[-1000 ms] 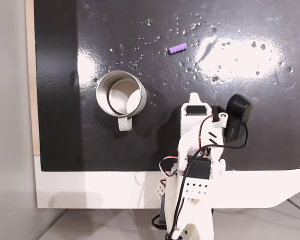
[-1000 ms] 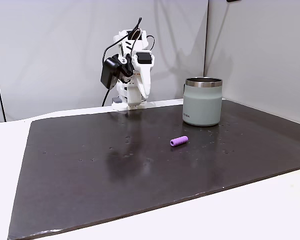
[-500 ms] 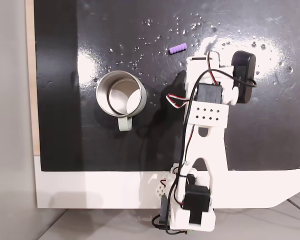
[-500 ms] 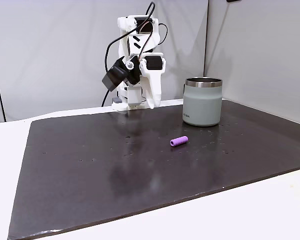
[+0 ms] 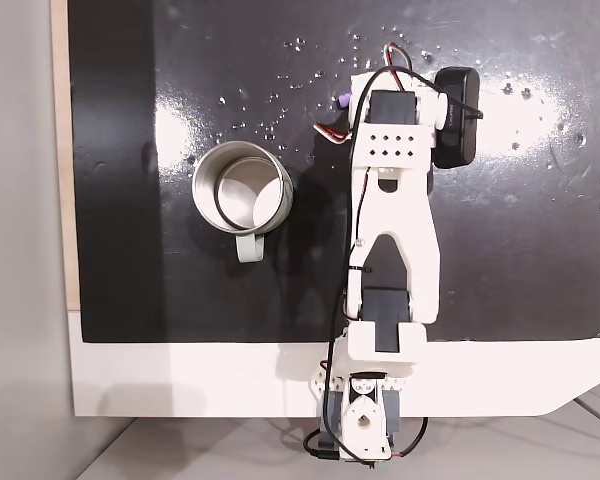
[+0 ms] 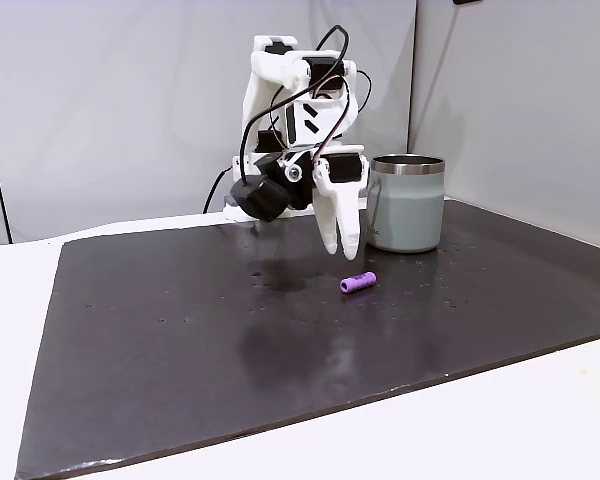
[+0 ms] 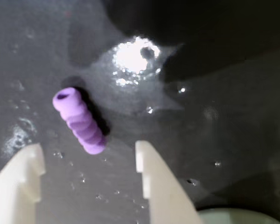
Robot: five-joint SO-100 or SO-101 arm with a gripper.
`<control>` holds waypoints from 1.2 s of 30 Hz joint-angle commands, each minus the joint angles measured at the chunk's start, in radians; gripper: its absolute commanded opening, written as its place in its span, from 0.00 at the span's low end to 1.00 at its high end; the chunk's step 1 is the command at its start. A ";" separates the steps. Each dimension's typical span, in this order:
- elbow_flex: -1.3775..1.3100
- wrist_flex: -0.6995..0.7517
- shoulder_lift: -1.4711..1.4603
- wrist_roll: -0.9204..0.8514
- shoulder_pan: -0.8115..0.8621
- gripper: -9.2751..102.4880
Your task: Grasp a pengrip and put it in the cup.
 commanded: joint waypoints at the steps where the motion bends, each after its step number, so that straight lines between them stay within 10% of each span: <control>1: -0.103 0.005 -0.021 0.012 -0.020 0.26; 36: -0.356 0.179 -0.058 0.066 -0.023 0.08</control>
